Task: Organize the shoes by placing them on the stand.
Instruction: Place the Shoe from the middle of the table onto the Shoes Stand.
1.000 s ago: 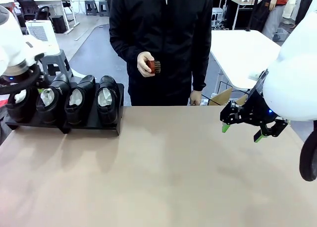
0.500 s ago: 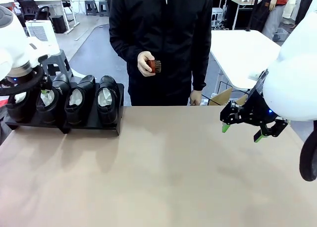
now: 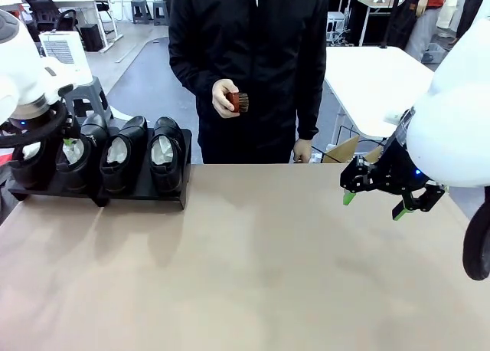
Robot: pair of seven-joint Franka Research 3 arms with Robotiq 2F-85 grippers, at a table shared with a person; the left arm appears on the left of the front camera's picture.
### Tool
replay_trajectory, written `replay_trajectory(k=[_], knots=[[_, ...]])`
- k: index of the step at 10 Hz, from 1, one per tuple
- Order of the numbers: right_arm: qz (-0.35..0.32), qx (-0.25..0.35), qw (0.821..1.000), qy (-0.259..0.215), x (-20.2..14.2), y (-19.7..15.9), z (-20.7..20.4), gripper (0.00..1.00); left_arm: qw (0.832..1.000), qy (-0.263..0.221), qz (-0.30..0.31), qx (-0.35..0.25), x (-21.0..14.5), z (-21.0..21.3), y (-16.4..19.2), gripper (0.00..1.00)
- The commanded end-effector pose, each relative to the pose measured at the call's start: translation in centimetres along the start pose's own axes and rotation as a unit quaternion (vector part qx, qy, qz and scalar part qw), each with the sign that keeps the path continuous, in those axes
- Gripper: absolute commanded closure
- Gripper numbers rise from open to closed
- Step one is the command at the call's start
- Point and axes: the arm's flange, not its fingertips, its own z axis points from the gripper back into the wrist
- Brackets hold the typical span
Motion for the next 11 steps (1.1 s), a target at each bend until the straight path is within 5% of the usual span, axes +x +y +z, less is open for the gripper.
replay_trajectory(k=[1,11], knots=[[0.003,0.007,1.0,0.004,-0.02,0.06,0.14,0.0,1.0,-0.003,0.0,-0.002,0.26,0.13,0.11,0.0],[0.003,0.007,1.0,0.004,-0.02,0.06,0.14,0.0,1.0,-0.003,0.0,-0.002,0.26,0.13,0.11,0.0]])
